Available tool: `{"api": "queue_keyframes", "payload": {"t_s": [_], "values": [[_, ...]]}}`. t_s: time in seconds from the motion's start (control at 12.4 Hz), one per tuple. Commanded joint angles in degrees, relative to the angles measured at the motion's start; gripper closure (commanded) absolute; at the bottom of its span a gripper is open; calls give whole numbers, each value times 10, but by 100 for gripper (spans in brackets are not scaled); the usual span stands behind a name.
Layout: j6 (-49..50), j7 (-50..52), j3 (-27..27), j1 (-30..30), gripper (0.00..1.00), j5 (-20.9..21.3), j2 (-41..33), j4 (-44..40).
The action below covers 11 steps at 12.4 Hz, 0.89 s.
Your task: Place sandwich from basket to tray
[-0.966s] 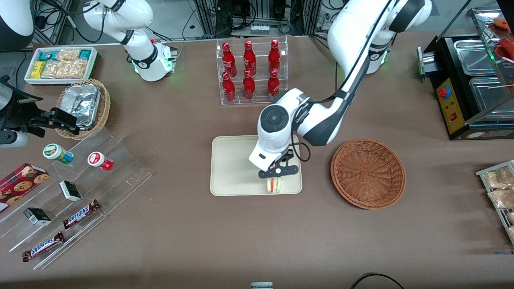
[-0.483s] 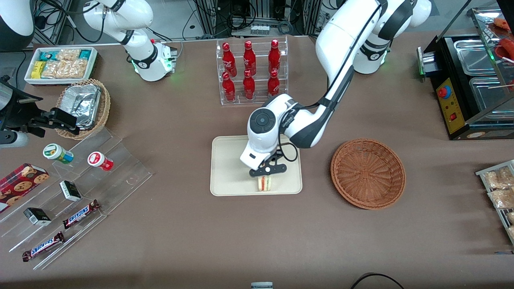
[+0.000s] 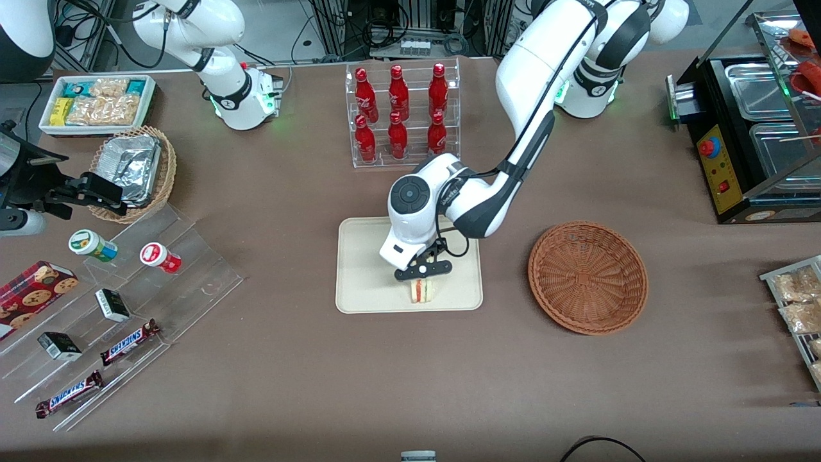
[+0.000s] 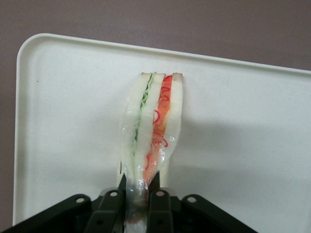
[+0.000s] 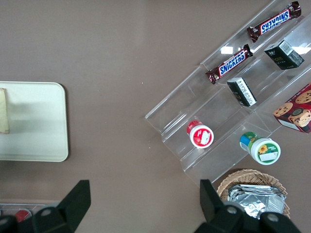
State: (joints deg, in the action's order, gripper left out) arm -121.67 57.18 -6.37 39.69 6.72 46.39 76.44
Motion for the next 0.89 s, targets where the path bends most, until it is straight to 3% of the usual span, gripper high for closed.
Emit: {"api": "queue_keyframes", "payload": {"t_s": [0.0, 0.32, 0.8], "values": [[6, 23, 5, 7, 0, 9, 8, -17], [108, 26, 7, -1, 0, 5, -84, -20], [344, -4, 6, -88, 0, 2, -290, -15]]}}
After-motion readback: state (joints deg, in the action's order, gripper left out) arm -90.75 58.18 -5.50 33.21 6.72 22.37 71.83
